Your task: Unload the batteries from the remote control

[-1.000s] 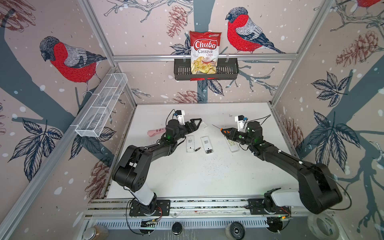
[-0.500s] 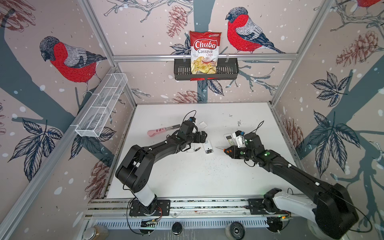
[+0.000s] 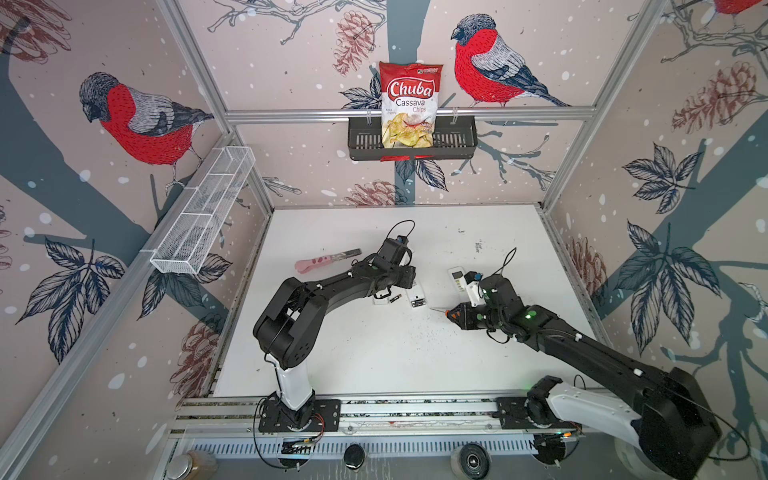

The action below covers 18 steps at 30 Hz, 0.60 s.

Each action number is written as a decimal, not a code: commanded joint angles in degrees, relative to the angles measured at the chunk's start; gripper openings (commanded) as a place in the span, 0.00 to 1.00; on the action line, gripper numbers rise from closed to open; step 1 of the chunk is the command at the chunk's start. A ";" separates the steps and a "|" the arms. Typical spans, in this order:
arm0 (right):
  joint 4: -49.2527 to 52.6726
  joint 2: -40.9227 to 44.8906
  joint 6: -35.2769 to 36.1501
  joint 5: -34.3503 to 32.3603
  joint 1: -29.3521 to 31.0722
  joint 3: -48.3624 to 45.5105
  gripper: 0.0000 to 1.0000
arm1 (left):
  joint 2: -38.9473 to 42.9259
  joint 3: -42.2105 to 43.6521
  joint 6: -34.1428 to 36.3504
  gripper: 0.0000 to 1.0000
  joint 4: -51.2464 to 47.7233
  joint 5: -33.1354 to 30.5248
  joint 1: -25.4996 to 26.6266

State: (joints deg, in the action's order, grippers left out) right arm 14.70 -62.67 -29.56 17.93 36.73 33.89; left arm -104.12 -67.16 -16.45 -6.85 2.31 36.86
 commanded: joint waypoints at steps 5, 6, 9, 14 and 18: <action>-2.83 -2.41 0.38 -0.85 0.22 0.08 0.03 | -2.38 -0.45 3.51 0.60 -3.09 0.48 0.49; -3.07 -2.69 0.38 -0.84 0.27 0.17 0.03 | -2.53 -0.51 3.78 0.58 -2.99 0.76 0.64; -3.90 -3.73 0.47 -0.54 0.20 0.39 0.03 | -2.92 -0.36 4.69 0.51 -2.34 1.84 1.08; -5.70 -5.89 0.32 0.00 0.51 0.56 0.03 | -4.28 -1.10 5.54 0.50 -2.01 2.79 1.55; -6.93 -6.31 -0.05 -0.62 0.63 0.67 0.03 | -6.04 -1.91 5.95 0.49 -2.03 2.99 1.63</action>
State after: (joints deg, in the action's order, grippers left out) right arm 10.63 -68.86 -29.63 17.47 37.21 34.06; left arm -109.40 -68.36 -11.62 -9.28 4.49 38.37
